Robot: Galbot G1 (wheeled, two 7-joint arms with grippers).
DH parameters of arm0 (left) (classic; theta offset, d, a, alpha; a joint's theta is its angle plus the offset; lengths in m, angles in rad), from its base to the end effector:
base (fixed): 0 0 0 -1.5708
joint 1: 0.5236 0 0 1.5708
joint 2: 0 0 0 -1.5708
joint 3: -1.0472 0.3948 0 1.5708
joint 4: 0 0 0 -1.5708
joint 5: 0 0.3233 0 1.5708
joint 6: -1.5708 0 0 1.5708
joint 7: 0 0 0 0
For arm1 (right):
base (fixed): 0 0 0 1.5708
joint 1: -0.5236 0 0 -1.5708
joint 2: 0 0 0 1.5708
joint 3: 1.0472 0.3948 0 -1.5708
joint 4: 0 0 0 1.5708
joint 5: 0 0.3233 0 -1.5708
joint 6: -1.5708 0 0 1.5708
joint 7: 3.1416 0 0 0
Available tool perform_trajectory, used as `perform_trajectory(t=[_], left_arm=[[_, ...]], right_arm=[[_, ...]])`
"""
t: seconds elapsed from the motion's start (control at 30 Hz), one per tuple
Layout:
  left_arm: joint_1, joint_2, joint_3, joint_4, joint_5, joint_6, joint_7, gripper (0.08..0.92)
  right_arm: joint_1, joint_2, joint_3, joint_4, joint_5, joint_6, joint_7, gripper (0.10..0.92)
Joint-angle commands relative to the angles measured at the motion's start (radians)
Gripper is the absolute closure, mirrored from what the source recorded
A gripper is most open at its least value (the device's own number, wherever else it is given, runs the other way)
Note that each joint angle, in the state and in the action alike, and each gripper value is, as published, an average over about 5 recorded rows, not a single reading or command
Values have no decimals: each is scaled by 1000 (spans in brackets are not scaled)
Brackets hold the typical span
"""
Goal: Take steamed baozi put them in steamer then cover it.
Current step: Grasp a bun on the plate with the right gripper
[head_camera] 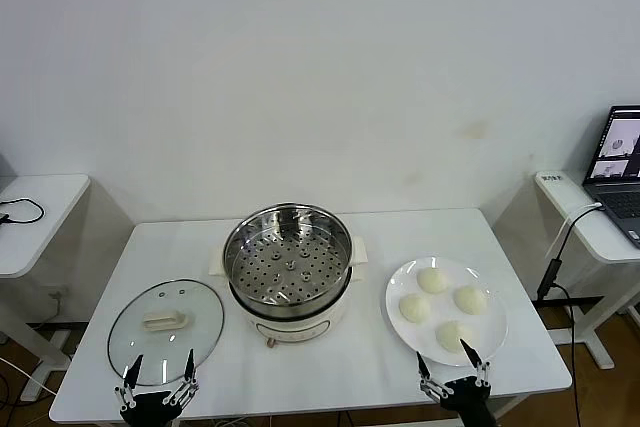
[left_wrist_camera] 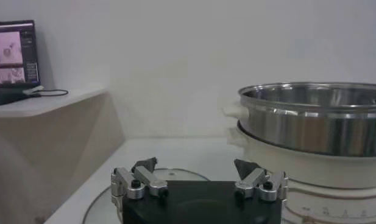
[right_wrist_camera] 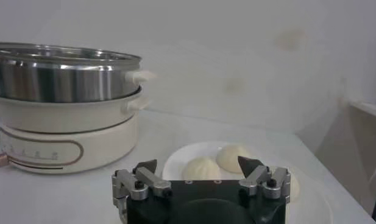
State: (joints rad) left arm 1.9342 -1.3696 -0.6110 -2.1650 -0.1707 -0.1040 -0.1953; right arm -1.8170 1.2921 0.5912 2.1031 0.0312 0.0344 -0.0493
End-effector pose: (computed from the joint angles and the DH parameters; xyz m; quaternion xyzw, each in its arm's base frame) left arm 0.0098 0.0656 -0.3363 0.0727 -0.9930 -0.0267 0.0894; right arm 0.0488 -0.0816 -0.3490 0.0820 -0.9853 0.1120 0.0993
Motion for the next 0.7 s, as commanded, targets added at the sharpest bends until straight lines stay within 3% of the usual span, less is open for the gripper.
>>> perform_trajectory(t=[0.03, 0.37, 0.7], left_arm=[[6, 0, -2, -2, 7, 4, 15, 177], [-80, 9, -3, 16, 115, 19, 7, 177], [-116, 8, 20, 35, 200, 0, 23, 177]], right_arm=[[-6, 1, -6, -1, -25, 3, -2, 203], [180, -229, 87, -28, -349, -98, -15, 203], [516, -596, 31, -202, -412, -191, -376, 202]])
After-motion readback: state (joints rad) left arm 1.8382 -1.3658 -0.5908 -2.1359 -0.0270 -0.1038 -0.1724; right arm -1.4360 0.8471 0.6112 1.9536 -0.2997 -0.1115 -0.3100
